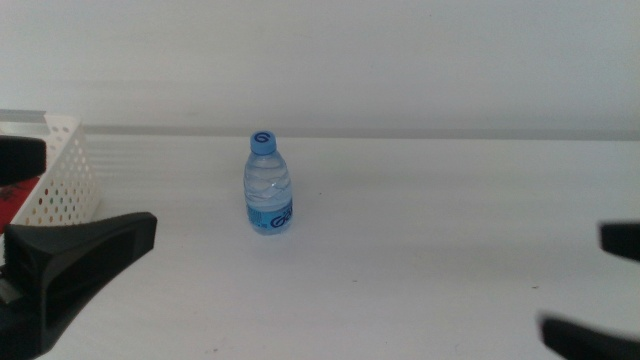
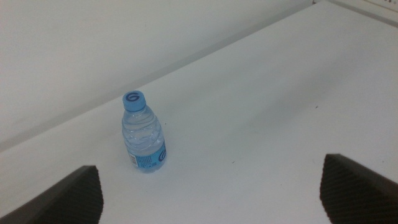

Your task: Use arms to grab the bottles and put them into the dustbin to the left of the table.

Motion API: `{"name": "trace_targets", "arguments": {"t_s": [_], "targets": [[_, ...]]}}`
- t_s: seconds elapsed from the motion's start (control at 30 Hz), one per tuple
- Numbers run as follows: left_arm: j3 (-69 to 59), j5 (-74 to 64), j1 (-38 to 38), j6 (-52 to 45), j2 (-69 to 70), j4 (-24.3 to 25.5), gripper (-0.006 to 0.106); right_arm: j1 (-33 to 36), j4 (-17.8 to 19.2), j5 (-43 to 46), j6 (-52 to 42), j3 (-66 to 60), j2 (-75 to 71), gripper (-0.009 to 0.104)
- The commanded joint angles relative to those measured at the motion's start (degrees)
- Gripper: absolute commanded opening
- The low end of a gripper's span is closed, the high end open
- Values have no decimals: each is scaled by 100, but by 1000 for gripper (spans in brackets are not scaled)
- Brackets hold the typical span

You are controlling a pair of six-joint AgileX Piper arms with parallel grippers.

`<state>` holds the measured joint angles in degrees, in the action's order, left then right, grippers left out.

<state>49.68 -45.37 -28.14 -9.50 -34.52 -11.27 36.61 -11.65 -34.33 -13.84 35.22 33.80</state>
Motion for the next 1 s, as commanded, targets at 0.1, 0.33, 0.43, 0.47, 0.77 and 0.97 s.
{"name": "trace_targets", "arguments": {"t_s": [0.1,0.33,0.43,0.47,0.77,0.97], "targets": [[-19,99,-48,39,18,-16,94,6,-277,-728,-485,32,-989,88],[-19,99,-48,39,18,-16,94,6,-139,-951,-407,61,-1553,88],[-19,99,-48,39,18,-16,94,6,78,-967,-250,65,-1613,88],[-19,99,-48,51,18,-16,94,6,103,-913,-135,86,-1613,88],[-19,99,-48,39,18,-16,94,6,287,-557,618,285,-1613,88],[-19,99,-48,39,18,-16,94,6,488,-588,648,285,-1613,88]]}}
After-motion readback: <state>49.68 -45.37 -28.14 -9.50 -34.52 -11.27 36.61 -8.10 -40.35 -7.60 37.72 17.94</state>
